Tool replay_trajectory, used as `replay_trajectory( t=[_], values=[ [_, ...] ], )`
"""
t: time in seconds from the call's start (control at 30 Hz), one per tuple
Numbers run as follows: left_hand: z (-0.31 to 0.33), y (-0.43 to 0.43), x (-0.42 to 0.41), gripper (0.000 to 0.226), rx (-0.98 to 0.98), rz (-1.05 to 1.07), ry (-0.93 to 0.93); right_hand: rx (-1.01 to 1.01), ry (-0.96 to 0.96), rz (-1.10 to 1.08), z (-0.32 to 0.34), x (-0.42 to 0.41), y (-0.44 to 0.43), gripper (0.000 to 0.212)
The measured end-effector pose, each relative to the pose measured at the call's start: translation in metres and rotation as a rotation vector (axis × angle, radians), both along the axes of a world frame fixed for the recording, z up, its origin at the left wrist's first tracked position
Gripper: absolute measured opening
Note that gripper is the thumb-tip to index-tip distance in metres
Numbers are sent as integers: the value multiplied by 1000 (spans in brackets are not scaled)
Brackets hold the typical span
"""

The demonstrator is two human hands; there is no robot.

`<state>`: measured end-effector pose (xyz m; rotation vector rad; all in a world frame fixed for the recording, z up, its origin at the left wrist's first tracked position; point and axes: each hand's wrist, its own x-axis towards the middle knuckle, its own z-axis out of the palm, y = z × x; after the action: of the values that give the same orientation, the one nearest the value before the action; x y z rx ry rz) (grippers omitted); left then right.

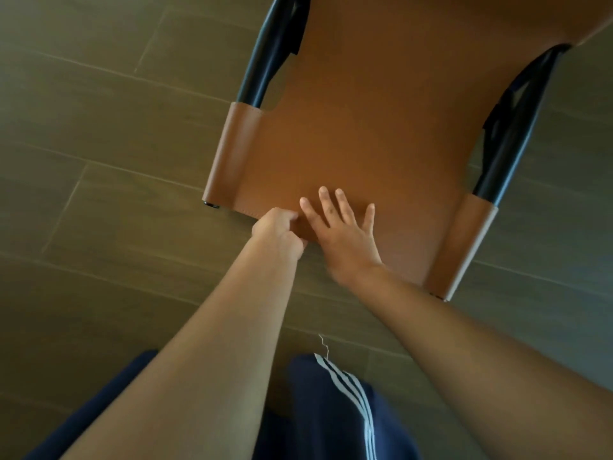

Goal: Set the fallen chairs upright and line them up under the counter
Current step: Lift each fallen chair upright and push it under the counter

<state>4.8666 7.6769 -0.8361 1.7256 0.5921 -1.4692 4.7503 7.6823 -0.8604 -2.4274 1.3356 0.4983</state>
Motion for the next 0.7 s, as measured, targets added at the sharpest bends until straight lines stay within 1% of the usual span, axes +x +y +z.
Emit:
replay_trajectory(
  t=[0.13,0.33,0.5,0.7],
  values=[
    [38,6,-13,30,-27,40,37,24,-12,14,41,-14,-1,112],
    [128,15,-34,23,-16,48,86,150,-18,23,134,-37,-2,103],
    [227,22,-49,4,-32,58,142,269,-39,39,237,-56,-8,99],
    [353,3,-64,7,-71,48,165,369,-122,-38,368,-76,-39,92]
  ],
)
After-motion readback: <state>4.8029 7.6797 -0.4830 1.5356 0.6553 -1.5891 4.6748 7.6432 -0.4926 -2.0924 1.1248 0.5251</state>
